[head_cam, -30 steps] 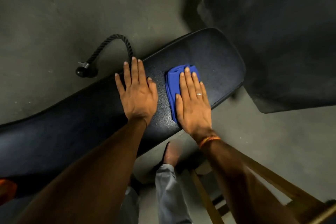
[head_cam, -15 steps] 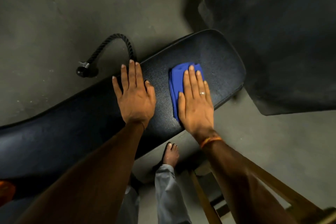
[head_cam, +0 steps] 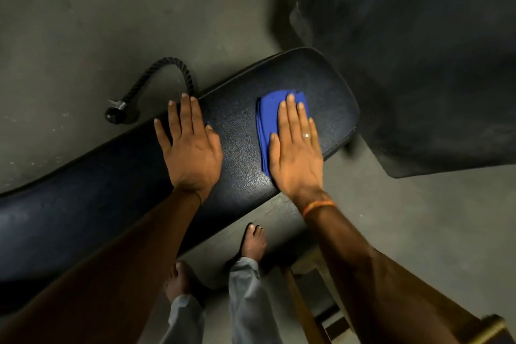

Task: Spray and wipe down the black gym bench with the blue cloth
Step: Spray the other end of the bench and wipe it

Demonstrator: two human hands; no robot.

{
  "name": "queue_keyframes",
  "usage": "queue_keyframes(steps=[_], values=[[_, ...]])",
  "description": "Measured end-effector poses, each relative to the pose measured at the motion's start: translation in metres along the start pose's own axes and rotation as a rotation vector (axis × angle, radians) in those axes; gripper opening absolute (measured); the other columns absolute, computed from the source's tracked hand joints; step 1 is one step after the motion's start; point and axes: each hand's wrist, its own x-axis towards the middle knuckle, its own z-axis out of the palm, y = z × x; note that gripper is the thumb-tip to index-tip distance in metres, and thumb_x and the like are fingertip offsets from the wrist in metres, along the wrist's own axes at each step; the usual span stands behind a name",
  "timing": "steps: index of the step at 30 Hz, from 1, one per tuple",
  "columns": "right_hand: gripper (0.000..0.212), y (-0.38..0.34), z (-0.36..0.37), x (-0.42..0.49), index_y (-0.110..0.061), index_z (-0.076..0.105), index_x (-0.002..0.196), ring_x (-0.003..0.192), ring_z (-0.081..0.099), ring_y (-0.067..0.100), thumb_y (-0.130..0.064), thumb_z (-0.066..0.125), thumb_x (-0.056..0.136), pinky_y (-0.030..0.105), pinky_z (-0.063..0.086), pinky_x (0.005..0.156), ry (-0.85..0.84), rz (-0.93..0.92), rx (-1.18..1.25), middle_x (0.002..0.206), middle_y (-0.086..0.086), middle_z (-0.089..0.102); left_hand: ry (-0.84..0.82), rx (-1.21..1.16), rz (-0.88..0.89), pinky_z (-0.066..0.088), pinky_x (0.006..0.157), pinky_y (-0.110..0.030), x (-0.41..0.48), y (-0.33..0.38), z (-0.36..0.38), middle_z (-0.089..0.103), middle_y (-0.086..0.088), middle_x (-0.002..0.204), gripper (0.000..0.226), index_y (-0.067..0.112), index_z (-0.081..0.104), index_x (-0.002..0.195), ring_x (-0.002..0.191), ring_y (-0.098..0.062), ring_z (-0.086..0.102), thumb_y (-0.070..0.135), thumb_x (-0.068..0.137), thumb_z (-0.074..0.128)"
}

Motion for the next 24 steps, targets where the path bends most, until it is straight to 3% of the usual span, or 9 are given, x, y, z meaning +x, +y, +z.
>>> queue_keyframes(steps=[3,6,9,17,21,24], values=[[0.064,0.017,0.001,0.015,-0.012,0.014,0.164,0.16,0.006,0.022,-0.036,0.025,0.106,0.043,0.014,0.13,0.014,-0.065,-0.01,0.173,0.004,0.007,0.017,-0.029,-0.017,0.012,0.125,-0.063,0.012,0.023,0.002,0.021,-0.01,0.17,0.066,0.008,0.025,0.161,0.158,-0.031,0.015,0.038,0.103,0.028],[0.063,0.026,-0.002,0.083,-0.011,0.016,0.164,0.16,0.009,0.023,-0.035,0.024,0.106,0.043,0.016,0.129,0.086,0.034,-0.013,0.173,0.005,0.011,-0.007,-0.015,0.112,0.011,0.127,-0.058,0.024,0.06,0.01,0.014,-0.011,0.171,0.069,0.008,0.019,0.162,0.159,-0.031,0.011,0.043,0.103,0.026],[0.063,0.031,-0.004,0.124,-0.01,0.018,0.163,0.16,0.011,0.024,-0.035,0.022,0.106,0.043,0.016,0.129,0.089,0.065,-0.015,0.172,0.006,0.014,0.003,0.002,0.114,0.01,0.128,-0.056,0.027,0.064,0.017,0.012,-0.011,0.172,0.069,0.009,0.015,0.163,0.159,-0.031,0.01,0.043,0.104,0.025],[0.065,0.035,-0.003,0.014,-0.011,0.011,0.164,0.16,0.004,0.023,-0.037,0.023,0.105,0.045,0.013,0.13,0.008,0.035,-0.005,0.173,0.006,0.006,-0.019,0.017,0.107,0.013,0.128,-0.056,0.027,0.066,0.01,0.011,-0.011,0.172,0.068,0.01,0.013,0.163,0.159,-0.03,0.011,0.043,0.105,0.024],[0.064,0.053,-0.007,0.089,-0.011,0.017,0.163,0.16,0.01,0.024,-0.036,0.024,0.105,0.043,0.016,0.129,0.062,0.002,-0.019,0.173,0.006,0.011,0.003,0.001,0.099,0.012,0.128,-0.054,0.025,0.067,0.011,0.015,-0.01,0.171,0.067,0.01,0.017,0.163,0.159,-0.03,0.014,0.041,0.104,0.028],[0.063,0.059,-0.013,0.141,-0.01,0.022,0.162,0.159,0.015,0.025,-0.037,0.022,0.106,0.043,0.018,0.128,0.057,0.13,0.039,0.171,0.007,0.018,0.004,-0.02,0.099,0.012,0.128,-0.055,0.025,0.067,0.011,0.016,-0.01,0.171,0.067,0.01,0.019,0.162,0.159,-0.029,0.014,0.041,0.104,0.029]])
